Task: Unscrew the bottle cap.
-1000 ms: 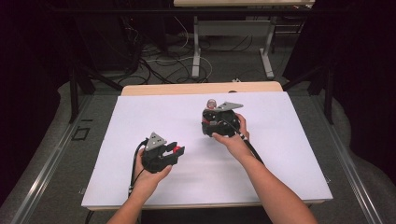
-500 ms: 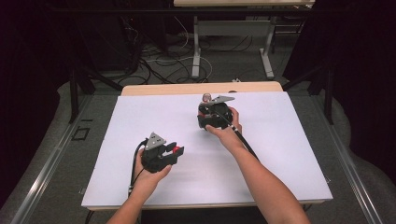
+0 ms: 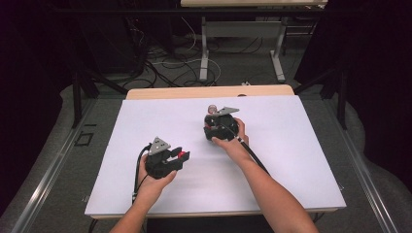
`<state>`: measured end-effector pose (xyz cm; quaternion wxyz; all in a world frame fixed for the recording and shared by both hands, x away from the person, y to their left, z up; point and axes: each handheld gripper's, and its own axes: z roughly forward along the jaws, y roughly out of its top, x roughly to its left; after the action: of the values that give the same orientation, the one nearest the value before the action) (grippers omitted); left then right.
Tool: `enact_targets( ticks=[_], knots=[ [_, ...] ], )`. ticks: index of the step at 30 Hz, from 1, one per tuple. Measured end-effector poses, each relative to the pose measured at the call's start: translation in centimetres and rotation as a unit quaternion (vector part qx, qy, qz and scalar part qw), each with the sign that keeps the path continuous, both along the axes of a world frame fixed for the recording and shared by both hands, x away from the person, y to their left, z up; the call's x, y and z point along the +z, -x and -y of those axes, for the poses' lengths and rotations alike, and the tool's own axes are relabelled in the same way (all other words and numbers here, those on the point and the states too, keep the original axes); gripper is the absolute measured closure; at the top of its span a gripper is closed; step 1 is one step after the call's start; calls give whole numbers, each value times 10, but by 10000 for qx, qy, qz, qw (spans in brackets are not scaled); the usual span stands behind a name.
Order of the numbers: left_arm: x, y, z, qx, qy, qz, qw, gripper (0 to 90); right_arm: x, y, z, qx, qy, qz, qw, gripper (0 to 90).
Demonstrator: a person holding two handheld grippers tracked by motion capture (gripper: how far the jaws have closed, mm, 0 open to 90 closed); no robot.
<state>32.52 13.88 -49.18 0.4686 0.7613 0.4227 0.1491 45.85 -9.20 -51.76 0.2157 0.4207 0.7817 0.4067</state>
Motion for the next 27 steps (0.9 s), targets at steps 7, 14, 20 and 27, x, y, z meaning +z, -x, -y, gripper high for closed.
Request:
enact_targets(
  ticks=[7, 14, 20, 27],
  knots=[
    [-1, 0, 1, -24, -13, -18, 10000, 611, -8, 3, 2, -11, -151, 16, 9999, 285],
    [-1, 0, 2, -7, 9, -2, 10000, 611, -8, 6, 4, -10, -53, -23, 10000, 281],
    [-1, 0, 2, 21, 1, 6, 10000, 612, -12, 6, 5, 18, -114, 140, 9998, 274],
    [-1, 0, 1, 20, 8, -35, 10000, 611, -12, 5, 5, 13, -317, 53, 9995, 195]
  ],
)
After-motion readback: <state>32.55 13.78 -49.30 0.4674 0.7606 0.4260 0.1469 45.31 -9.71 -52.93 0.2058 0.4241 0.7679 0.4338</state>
